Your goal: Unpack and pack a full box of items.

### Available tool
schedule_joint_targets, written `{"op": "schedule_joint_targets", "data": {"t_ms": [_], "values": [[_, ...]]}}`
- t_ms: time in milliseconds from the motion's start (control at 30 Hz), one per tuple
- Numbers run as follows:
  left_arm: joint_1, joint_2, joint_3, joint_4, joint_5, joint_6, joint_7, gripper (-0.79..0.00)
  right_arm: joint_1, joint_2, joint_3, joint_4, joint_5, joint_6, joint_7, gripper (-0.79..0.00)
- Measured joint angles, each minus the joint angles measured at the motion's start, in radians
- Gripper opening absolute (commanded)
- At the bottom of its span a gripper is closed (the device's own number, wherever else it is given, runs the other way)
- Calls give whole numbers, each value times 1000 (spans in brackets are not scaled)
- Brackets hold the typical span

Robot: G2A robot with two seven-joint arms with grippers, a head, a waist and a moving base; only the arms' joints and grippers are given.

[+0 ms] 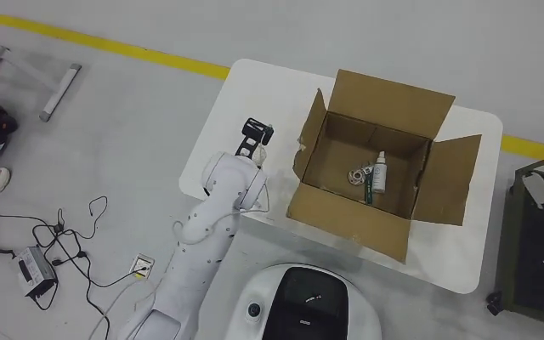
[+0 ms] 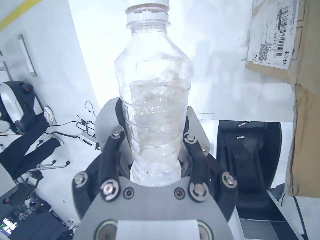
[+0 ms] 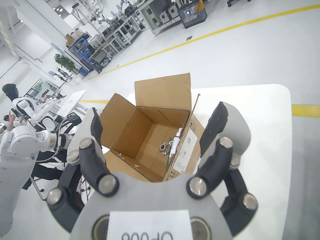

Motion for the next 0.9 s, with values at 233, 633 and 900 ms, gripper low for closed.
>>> {"op": "schedule_joint_targets", "data": {"t_ms": [233, 633, 900], "values": [[0, -4, 5, 113, -13, 34, 44, -785, -3, 0, -50, -17, 51, -142, -2, 0], [0, -6, 11, 163, -20, 46, 69, -785, -36, -3, -124, -6, -2, -203, -38, -576], [27, -7, 10, 258, -12, 107, 195, -785, -43, -1, -113, 5, 28, -205, -26, -502]]}}
